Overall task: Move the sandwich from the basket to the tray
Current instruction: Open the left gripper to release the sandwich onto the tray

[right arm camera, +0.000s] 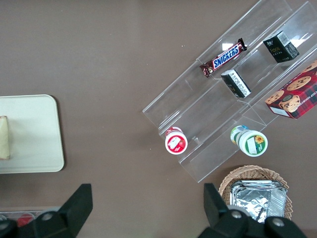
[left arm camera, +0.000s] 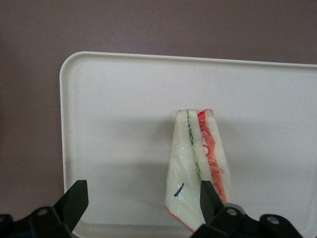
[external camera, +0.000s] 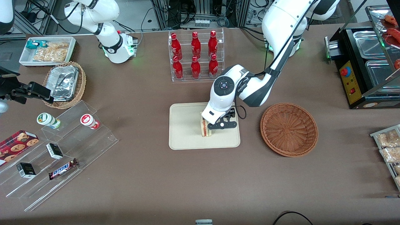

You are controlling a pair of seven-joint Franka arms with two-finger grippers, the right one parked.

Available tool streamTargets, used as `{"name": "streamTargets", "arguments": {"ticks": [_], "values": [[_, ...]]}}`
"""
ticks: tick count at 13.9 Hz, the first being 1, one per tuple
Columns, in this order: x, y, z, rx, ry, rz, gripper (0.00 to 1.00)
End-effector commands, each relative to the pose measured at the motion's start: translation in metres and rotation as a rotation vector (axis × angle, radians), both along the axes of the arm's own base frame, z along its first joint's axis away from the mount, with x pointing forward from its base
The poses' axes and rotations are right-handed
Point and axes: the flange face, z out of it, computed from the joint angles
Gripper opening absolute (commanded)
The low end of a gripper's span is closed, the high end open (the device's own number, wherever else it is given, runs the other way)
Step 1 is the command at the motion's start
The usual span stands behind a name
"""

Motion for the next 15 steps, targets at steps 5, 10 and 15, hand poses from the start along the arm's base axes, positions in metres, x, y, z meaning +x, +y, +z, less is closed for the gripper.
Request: {"name": "streamTargets", "arguments": {"ticks": [5,10,15], "values": [[0.019,0.051,0.091,0.025,-0.051,0.112,1.0],[0.027,0.173,0.194,0.092,-0.027,0.12,1.0],[0.023,0.307,0.272,0.093,0.021,0.093,1.0]]}}
